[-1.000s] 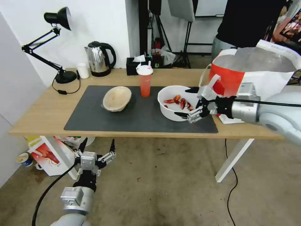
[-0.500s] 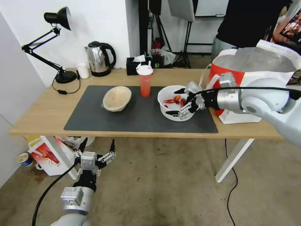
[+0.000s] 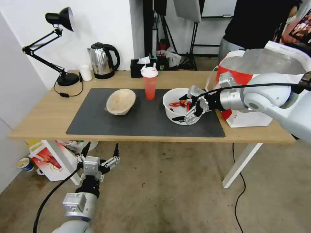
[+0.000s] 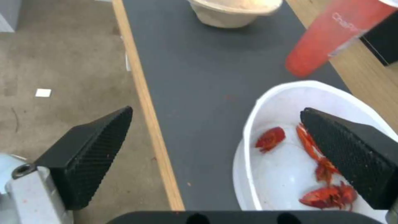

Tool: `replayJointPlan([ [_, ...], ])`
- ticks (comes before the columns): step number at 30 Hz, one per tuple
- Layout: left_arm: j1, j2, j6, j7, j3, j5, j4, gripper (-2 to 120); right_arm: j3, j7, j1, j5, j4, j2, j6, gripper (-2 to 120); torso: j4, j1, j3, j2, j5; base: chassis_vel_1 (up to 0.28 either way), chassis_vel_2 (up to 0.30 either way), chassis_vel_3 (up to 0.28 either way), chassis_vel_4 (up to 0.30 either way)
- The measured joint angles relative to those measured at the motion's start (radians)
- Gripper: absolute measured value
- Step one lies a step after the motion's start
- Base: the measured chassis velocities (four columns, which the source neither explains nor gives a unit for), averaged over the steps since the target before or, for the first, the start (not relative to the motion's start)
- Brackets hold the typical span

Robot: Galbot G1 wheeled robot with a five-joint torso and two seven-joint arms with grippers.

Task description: Pick up the trash from the table and place it into the takeout bag.

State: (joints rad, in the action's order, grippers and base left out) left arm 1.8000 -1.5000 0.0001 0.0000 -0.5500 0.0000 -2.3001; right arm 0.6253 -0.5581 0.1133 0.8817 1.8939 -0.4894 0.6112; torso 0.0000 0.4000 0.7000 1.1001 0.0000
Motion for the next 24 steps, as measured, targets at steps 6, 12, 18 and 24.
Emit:
replayJointPlan([
  [6,0.000,0.000,0.000,0.000,0.000,0.000,0.000,100,0.022,0.023,0.028,0.008,-0.035,-0.018,0.018,100,0.0000,0.000,0.000,0.000,0.0000,0.000,0.000,0.000,0.000],
  [12,0.000,0.000,0.000,0.000,0.000,0.000,0.000,100,0.049,0.029,0.046,0.016,-0.080,-0.045,0.030,100,0.0000,0.000,0.000,0.000,-0.0001,0.000,0.000,0.000,0.000],
  [18,0.000,0.000,0.000,0.000,0.000,0.000,0.000,100,0.081,0.025,0.054,-0.006,-0.119,-0.077,0.035,100,0.0002,0.000,0.000,0.000,-0.0001,0.000,0.000,0.000,0.000],
  [24,0.000,0.000,0.000,0.000,0.000,0.000,0.000,100,0.091,0.025,0.043,-0.015,-0.121,-0.086,0.035,100,0.0001,0.000,0.000,0.000,0.0000,0.000,0.000,0.000,0.000],
])
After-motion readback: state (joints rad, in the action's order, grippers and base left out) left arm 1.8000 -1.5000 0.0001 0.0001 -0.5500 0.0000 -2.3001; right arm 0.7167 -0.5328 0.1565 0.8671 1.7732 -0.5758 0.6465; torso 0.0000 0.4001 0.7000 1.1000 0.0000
